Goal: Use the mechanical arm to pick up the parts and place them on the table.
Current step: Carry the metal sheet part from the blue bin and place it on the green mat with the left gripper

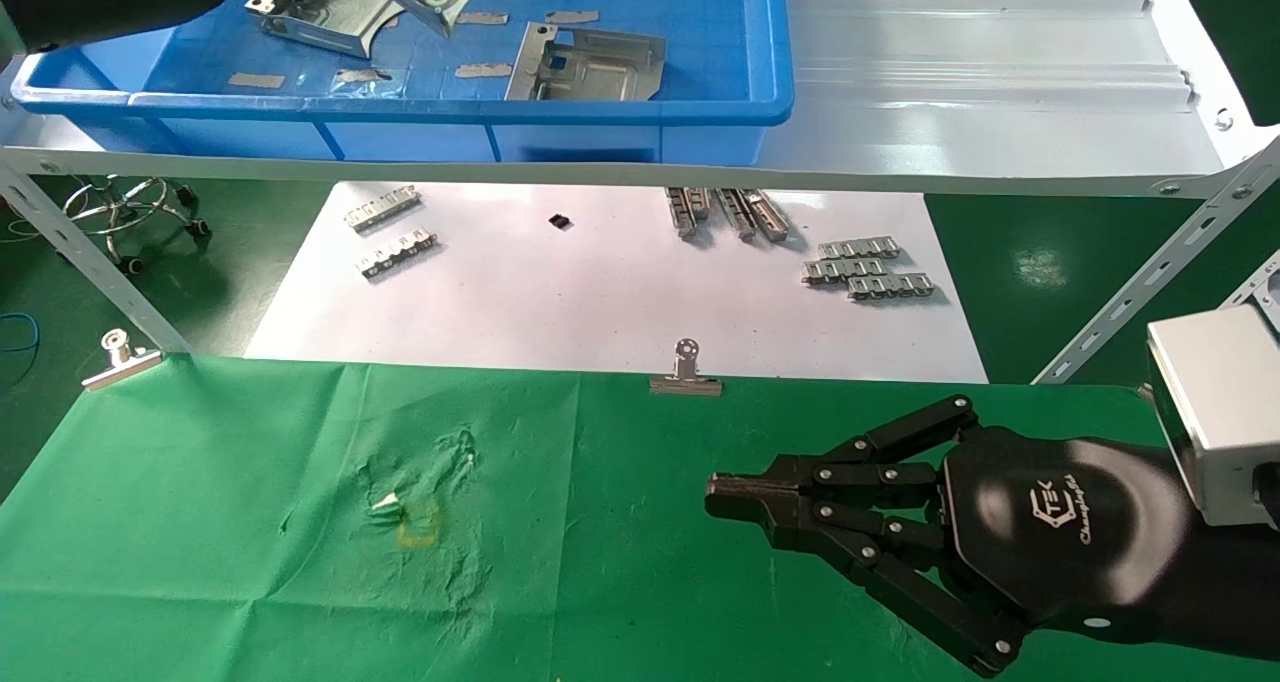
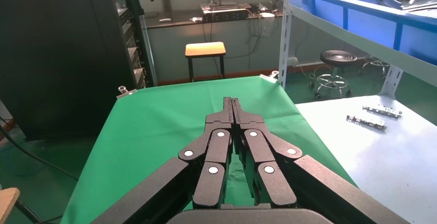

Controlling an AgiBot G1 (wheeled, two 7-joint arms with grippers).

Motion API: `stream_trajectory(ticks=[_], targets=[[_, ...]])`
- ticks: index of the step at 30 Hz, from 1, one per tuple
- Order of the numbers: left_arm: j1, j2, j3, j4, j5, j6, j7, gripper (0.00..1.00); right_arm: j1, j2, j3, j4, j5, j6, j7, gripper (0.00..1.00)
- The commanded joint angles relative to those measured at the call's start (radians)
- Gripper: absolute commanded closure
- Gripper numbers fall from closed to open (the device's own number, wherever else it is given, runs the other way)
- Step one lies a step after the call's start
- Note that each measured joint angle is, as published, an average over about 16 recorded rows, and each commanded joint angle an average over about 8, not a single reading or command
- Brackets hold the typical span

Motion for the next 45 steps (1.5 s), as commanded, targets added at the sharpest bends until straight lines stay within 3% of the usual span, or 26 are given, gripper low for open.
stream_trajectory(ticks=[1,7,11,21,27,34,45], targets=[[0.004,-0.022,-0.007,-0.014,-0.012,0.058,0.026,1.0,0.0,0.0,0.0,0.0,0.0,0.0,0.0,1.0],[0.034,-0.096,-0.01,-0.076,-0.032,0.266,0.138,1.0,0.0,0.0,0.0,0.0,0.0,0.0,0.0,1.0],[0.083,-0.14,0.008,-0.157,-0.057,0.343,0.199,1.0,0.0,0.0,0.0,0.0,0.0,0.0,0.0,1.0],[0.294,-0.321,0.148,-0.503,-0.211,0.351,0.282,1.0,0.0,0.0,0.0,0.0,0.0,0.0,0.0,1.0],[0.392,-0.393,0.256,-0.606,-0.263,0.345,0.334,1.0,0.0,0.0,0.0,0.0,0.0,0.0,0.0,1.0],[0.431,-0.388,0.364,-0.563,-0.208,0.322,0.468,1.0,0.0,0.0,0.0,0.0,0.0,0.0,0.0,1.0],[0.427,-0.294,0.418,-0.367,-0.126,0.289,0.616,1.0,0.0,0.0,-0.001,0.0,0.0,0.0,0.0,1.0]])
